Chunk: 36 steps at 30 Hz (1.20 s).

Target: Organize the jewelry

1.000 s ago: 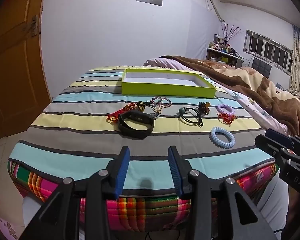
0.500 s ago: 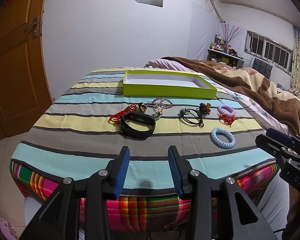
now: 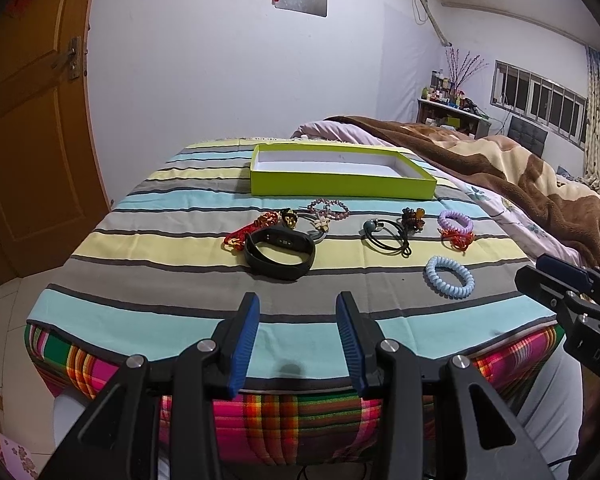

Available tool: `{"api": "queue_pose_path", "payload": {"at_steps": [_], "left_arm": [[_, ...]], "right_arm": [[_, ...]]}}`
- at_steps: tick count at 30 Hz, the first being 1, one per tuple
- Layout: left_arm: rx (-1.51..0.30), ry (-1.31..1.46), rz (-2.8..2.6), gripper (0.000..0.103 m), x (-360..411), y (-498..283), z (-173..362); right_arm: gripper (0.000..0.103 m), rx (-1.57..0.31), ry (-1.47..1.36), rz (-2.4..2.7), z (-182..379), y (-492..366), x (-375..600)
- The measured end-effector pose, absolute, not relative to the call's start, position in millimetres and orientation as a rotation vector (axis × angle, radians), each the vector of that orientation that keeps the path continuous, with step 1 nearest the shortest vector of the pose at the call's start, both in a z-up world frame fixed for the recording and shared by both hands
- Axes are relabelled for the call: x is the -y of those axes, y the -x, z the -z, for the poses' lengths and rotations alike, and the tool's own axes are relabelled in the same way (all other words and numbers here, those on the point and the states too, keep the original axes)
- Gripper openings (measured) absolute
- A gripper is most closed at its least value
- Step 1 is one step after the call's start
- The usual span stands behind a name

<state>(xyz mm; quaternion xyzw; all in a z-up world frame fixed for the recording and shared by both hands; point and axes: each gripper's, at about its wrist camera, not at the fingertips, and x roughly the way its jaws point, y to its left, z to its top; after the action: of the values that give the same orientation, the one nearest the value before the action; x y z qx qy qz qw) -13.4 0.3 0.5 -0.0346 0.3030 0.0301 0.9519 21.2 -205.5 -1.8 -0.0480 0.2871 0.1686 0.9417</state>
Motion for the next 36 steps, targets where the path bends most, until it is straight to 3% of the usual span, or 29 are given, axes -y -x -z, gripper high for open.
{"api": "queue_pose_path", "payload": {"at_steps": [36], "left_arm": [[-0.616,0.062,-0.083,0.041,-1.5,15.4,-0.5]], "right_arm": [[0.044,-0.582,0.110,-0.346,-0.5,-19.0,203.8]]}}
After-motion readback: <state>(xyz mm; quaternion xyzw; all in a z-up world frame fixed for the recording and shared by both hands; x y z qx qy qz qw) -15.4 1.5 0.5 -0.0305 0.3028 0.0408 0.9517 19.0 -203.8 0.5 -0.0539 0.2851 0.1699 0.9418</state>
